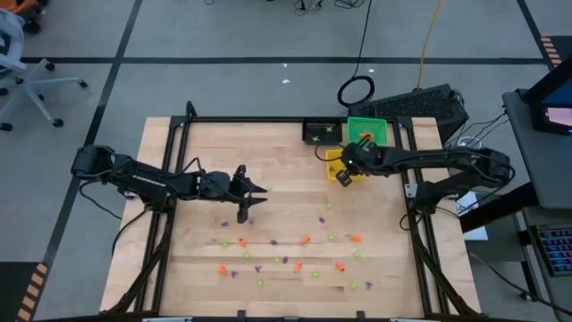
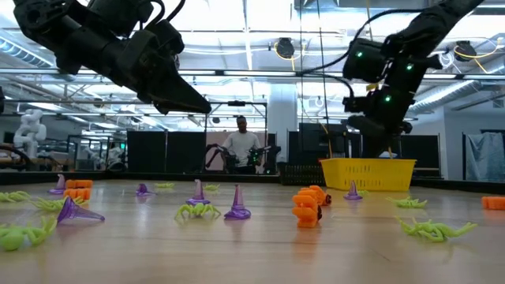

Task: Sort Halloween decoration
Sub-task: Put the violet witch hat toy into the yellow basket, then put the green spider toy into the black basket

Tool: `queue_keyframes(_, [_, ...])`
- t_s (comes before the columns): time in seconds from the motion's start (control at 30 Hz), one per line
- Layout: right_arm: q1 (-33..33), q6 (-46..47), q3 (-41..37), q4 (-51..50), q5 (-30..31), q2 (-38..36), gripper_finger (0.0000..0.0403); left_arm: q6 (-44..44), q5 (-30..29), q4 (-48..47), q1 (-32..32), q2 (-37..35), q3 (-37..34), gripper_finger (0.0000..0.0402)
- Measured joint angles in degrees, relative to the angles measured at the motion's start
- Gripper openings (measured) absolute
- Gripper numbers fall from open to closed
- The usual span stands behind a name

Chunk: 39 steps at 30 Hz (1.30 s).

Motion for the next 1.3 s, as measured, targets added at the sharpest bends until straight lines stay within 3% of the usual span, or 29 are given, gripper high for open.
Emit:
queue_keyframes(0.3, [-0.2,-0.1,5.3,-3.6,-1.1,7.5,0.0009,-1.4,0.0,0.0,-3.8,0.0,0.0,0.0128])
queue_keyframes(0.7, [2.5,0.5,7.5,-6.4,0.4,2.4,0.0126,-1.4,-1.4,0.0,-4.9,0.0,0.0,0.0128])
queue_keyframes(0.83, [7.8,1.9,7.5,-6.1,1.0,-1.4,0.0136,-1.3,-5.4,-1.4,-4.9,0.0,0.0,0.0128])
queue_keyframes(1.07, [23.8,1.4,7.4,-2.8,8.2,-4.0,0.0134,0.2,-12.2,-6.7,-4.9,0.0,0.0,0.0128])
queue_keyframes(1.2, [31.2,-4.3,7.2,3.6,11.2,-3.0,0.0134,1.8,-16.2,-7.1,-4.9,0.0,0.0,0.0128])
queue_keyframes(1.3, [34.7,-13.6,5.1,12.6,11.6,-1.5,0.0134,6.7,-20.4,-7.2,-5.4,0.0,0.0,0.0128])
